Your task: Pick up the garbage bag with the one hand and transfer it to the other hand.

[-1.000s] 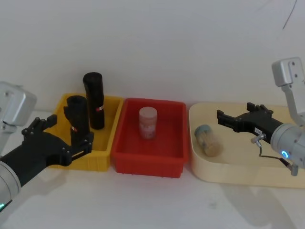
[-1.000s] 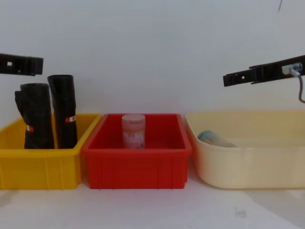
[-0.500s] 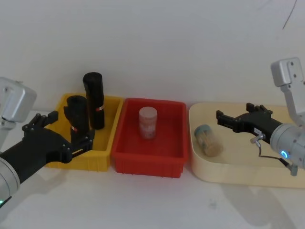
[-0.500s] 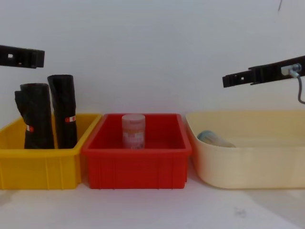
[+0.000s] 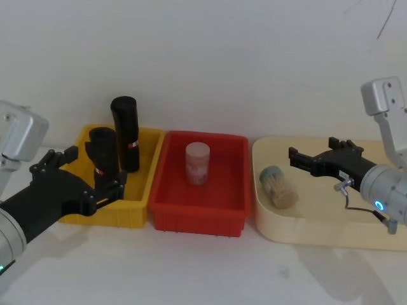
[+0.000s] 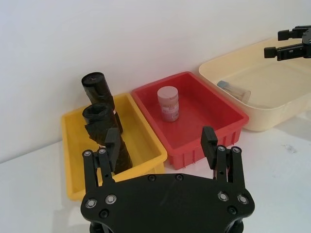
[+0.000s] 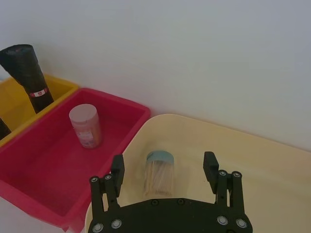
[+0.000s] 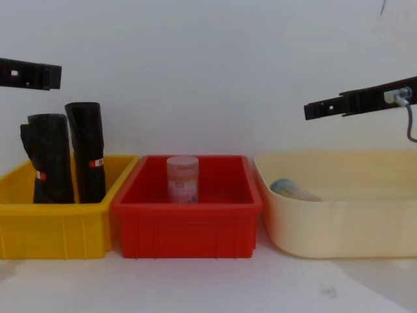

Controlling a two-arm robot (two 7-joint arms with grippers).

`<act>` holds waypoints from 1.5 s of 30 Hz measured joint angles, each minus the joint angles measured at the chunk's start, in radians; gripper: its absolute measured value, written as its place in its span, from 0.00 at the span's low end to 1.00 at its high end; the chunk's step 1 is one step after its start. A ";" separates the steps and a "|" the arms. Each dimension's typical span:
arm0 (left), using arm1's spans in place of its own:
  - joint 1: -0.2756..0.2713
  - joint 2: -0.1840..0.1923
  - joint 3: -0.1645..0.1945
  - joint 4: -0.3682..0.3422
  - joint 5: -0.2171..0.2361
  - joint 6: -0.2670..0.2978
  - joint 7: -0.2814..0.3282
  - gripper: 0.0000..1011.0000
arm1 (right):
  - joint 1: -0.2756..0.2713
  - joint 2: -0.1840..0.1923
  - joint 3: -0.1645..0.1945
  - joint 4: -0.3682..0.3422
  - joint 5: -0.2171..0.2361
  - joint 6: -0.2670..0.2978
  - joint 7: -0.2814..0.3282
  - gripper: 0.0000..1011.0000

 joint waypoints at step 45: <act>0.160 -0.090 -0.075 0.138 0.074 -0.260 0.070 0.99 | 0.000 0.000 0.000 0.000 0.000 0.000 0.000 0.99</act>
